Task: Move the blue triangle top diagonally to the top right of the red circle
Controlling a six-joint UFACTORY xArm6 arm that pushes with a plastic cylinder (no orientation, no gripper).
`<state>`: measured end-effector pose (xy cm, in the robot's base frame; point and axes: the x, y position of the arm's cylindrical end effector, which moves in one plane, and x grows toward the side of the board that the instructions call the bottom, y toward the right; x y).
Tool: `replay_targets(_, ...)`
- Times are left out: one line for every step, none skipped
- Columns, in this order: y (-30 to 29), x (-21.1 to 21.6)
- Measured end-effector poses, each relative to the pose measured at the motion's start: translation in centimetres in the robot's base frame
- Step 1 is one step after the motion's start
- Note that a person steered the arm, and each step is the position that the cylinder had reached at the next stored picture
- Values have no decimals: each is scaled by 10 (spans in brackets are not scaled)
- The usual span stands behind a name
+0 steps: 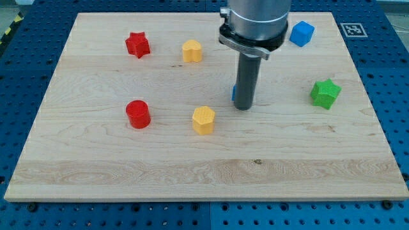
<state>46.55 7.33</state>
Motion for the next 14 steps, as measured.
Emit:
replay_targets(13,6)
replay_targets(33,-2)
replay_targets(40,-15)
replay_targets(12,-32)
replay_targets(-22,-45)
replay_targets(-51,-46)
replay_targets(-53,-35)
replay_targets(-53,-13)
replay_targets(-85,-17)
replay_targets(-115,-26)
replay_targets(-117,-20)
replay_targets(-125,-2)
replay_targets(-149,-8)
replay_targets(-144,-23)
